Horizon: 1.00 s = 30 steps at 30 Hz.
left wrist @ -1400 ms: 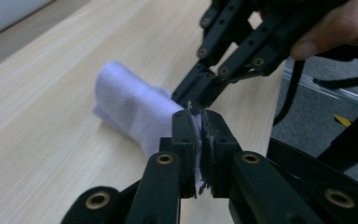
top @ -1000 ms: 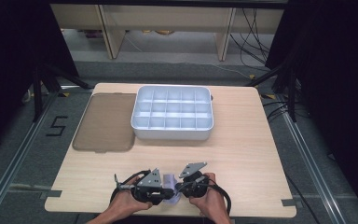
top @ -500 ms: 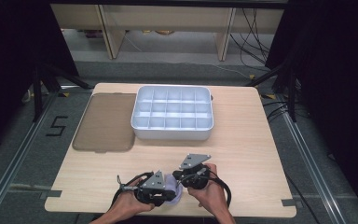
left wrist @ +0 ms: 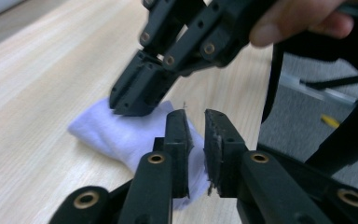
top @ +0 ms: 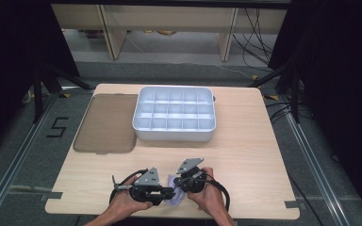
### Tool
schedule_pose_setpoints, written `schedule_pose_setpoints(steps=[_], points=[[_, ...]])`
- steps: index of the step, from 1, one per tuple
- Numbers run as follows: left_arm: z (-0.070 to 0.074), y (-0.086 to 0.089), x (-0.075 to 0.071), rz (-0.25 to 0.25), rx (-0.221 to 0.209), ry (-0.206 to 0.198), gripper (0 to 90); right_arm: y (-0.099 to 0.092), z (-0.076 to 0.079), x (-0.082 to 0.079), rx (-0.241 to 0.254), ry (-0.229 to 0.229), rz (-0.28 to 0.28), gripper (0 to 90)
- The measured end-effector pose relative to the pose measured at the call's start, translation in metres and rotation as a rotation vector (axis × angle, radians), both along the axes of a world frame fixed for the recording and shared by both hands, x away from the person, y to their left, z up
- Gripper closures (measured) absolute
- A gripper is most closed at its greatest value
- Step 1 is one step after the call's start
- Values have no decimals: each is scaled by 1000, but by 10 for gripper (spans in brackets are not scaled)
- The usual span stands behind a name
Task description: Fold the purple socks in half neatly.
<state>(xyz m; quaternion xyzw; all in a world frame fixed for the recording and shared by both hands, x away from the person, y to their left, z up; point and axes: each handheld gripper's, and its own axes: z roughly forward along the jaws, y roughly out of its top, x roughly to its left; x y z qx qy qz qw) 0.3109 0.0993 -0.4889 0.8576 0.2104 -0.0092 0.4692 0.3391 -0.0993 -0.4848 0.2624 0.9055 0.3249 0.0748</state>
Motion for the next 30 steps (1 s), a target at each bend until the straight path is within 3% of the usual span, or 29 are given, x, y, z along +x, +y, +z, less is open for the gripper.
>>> schedule_pose_setpoints(steps=[2,5,6,8,9,10,14,15,18,21,24,25,26,28,30], points=[[-5,-2,-2,7,10,23,817,0,0,0,-3,-2,-2,873],[-15,-7,-5,-18,77,11,831,1,-1,0,7,-8,-4,874],[-16,-9,-5,-22,81,9,835,0,0,-1,-1,8,-3,874],[-16,-9,-5,-12,95,13,843,0,1,-2,-8,-2,-4,874],[-16,-8,-4,-21,100,-6,847,0,0,-2,-5,5,-3,875],[-17,-7,-5,-5,95,9,851,-1,1,-3,-2,25,-22,875],[-16,-2,-2,10,110,2,855,-1,0,-4,1,10,-39,876],[-16,-1,0,-5,107,-7,858,-1,0,-6,4,24,-36,877],[-16,2,2,7,115,-5,861,-2,0,-6,1,19,-36,877],[-15,6,7,27,141,-32,859,-4,0,-7,-2,16,-38,877],[-16,8,9,37,130,-21,858,-6,2,-10,2,33,-12,862],[-17,7,9,36,121,-7,858,-6,2,-9,8,22,-2,835],[-16,7,9,34,128,-27,858,-7,4,-10,11,23,-5,795],[-16,6,7,39,133,-24,857,-11,9,-6,23,-7,-58,656],[-16,7,8,34,141,-31,857,-13,10,-4,23,-3,-73,624]])
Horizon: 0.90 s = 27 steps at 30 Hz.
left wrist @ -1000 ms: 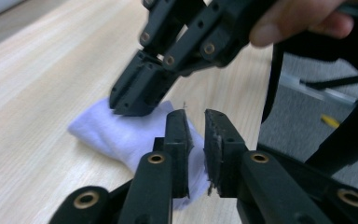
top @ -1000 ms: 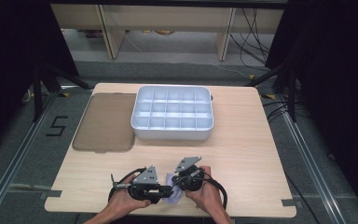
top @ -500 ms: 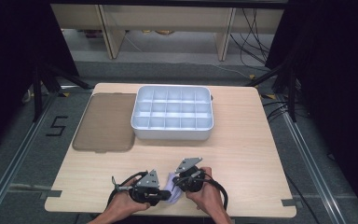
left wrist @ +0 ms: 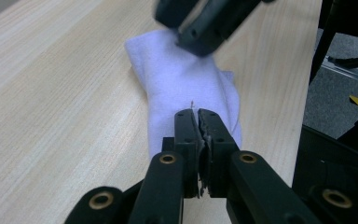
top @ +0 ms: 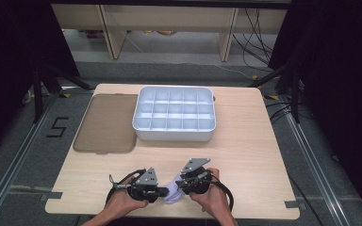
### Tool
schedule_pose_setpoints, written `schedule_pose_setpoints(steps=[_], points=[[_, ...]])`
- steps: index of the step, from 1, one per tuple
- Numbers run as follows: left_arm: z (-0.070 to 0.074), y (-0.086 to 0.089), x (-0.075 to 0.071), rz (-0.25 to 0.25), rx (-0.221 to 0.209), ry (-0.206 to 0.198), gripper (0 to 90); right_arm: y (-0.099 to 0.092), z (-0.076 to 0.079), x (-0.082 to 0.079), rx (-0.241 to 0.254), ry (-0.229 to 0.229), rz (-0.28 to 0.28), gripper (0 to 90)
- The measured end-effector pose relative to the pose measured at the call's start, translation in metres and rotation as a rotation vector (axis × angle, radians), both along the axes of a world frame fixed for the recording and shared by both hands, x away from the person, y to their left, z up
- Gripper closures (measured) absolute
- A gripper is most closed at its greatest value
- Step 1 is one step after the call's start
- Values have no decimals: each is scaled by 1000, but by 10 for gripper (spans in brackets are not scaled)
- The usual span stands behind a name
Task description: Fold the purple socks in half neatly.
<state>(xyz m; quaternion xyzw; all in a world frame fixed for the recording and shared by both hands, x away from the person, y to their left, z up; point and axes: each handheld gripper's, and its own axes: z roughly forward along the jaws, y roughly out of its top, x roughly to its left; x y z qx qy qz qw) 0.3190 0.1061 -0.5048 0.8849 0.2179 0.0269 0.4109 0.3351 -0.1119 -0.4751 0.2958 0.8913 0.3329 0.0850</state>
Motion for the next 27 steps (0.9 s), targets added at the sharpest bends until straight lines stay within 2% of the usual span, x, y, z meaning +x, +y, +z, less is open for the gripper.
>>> schedule_pose_setpoints(steps=[2,3,4,5,6,7,8,12,14,16,20,24,26,27], points=[[0,0,1,-11,3,-11,857,-2,-1,6,5,20,-9,574],[0,-1,-1,4,-8,8,857,-1,-4,8,21,20,-22,546],[0,0,0,1,-7,5,856,-1,-5,10,8,34,-13,521],[0,0,0,1,-2,3,856,1,-6,8,3,97,-38,512],[-1,-1,-1,7,-13,11,856,3,-12,12,-8,103,-9,488],[-1,-1,-1,7,-13,11,855,3,-12,12,-8,103,-9,488],[0,0,0,0,-5,3,855,3,-15,15,4,139,-18,484],[0,0,2,-16,5,-10,854,2,-18,17,18,171,-15,484],[0,0,2,-17,6,-8,853,1,-22,21,43,207,-18,482],[0,1,3,-18,8,-5,852,0,-23,23,60,223,-10,484],[0,1,3,-18,6,-5,851,1,-24,22,53,215,-9,501],[0,1,2,-4,3,10,848,0,-25,21,86,244,-8,595],[-1,1,1,0,-14,20,845,0,-26,21,96,254,-11,613],[0,2,1,0,-7,18,841,0,-26,21,107,262,-8,626]])
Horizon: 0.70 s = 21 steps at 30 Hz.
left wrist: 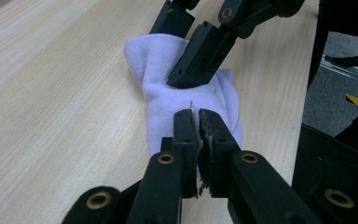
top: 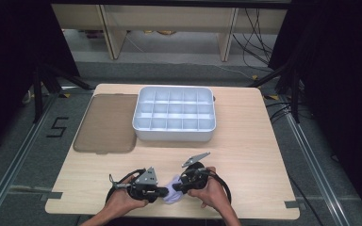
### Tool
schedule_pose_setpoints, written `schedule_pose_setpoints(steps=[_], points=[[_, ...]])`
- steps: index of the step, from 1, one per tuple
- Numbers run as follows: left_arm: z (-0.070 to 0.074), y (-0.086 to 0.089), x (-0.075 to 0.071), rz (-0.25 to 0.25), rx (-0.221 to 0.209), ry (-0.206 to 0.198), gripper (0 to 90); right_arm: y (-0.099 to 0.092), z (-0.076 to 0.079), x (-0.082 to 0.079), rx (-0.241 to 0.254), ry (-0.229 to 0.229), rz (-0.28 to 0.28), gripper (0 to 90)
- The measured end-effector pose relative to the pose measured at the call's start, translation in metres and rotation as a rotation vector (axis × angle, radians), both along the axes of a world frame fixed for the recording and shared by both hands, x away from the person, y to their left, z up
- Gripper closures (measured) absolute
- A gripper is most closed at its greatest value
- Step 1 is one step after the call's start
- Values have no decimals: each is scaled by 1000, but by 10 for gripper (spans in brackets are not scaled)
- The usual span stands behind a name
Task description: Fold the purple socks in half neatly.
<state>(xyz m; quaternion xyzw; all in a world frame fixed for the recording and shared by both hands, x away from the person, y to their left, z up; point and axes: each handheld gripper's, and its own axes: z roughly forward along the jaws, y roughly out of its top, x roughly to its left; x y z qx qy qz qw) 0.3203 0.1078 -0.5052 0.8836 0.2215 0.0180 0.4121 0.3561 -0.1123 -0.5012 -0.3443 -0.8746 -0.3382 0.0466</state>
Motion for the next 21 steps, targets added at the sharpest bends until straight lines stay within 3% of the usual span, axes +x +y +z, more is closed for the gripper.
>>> schedule_pose_setpoints(steps=[2,4,6,11,13,20,21], points=[[0,1,1,-14,-2,-11,826,-1,-1,0,12,4,-6,650],[1,3,1,-3,-8,4,796,0,0,-2,16,17,-15,667],[4,6,1,2,-11,-6,721,1,0,-3,17,1,-19,685],[9,20,0,24,-23,2,634,3,1,-4,6,-25,-9,710],[10,28,0,53,-45,20,564,4,1,-5,-3,-38,-4,717],[8,49,-6,94,-31,46,412,4,3,-8,-10,-36,-18,724],[7,57,-6,95,-12,40,399,4,3,-7,-1,-37,-8,725]])
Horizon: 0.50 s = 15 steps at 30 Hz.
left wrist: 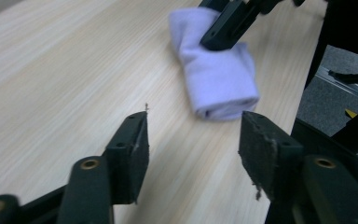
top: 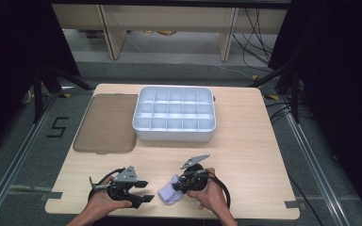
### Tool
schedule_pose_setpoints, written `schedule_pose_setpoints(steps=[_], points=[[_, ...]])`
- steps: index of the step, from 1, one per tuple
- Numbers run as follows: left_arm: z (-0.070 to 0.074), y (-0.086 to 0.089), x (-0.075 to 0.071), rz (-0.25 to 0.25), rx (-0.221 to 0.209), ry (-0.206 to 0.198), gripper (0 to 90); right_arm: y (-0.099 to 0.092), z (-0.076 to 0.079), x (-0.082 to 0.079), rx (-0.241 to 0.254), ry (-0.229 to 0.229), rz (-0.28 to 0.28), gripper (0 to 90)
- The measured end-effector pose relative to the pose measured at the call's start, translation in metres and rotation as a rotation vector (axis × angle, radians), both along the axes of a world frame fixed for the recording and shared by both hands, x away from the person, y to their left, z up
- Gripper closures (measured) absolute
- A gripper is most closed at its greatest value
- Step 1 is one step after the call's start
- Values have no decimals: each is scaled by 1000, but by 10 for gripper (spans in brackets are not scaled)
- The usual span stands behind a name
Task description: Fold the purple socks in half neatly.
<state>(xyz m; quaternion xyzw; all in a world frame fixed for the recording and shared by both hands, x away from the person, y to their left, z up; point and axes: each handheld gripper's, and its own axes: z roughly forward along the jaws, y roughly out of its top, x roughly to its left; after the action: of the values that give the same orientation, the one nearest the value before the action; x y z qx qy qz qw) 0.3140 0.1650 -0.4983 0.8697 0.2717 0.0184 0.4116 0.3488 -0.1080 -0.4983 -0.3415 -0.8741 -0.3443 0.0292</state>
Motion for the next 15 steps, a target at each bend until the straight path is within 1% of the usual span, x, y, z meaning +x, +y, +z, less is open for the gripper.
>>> schedule_pose_setpoints(steps=[1,2,3,4,5,6,7,8,9,10,11,12,13,14,15], points=[[0,0,0,0,0,0,391,0,0,0,0,0,0,725],[-1,3,-1,16,-4,4,391,0,-1,1,4,-14,20,725],[-1,6,-1,19,0,3,382,0,0,-1,1,-2,1,726],[-1,11,-1,24,8,-7,372,0,1,0,-5,-23,12,726],[-1,13,-2,39,27,-4,367,0,1,0,-6,-25,14,727],[-1,14,-2,32,19,-13,363,0,2,-2,-16,-18,-5,727],[-2,15,-3,52,24,-4,360,0,3,-2,-14,-25,5,728],[-2,15,-3,52,24,-4,355,0,3,-2,-14,-25,5,728],[-2,17,-3,37,44,-19,355,1,3,-3,-14,-29,-2,728],[-2,18,-4,47,30,-12,349,1,3,-3,-15,-30,-1,728],[-3,19,-5,54,35,-3,344,1,3,-3,-16,-31,-3,728],[-3,21,-5,45,53,-13,340,2,2,-3,-15,-36,-4,729],[-3,23,-5,48,53,-16,335,2,3,-3,-22,-39,3,728],[-4,23,-7,68,47,-1,330,1,3,-3,-18,-53,9,729],[-4,25,-6,60,70,-15,327,1,5,-5,-14,-44,1,729]])
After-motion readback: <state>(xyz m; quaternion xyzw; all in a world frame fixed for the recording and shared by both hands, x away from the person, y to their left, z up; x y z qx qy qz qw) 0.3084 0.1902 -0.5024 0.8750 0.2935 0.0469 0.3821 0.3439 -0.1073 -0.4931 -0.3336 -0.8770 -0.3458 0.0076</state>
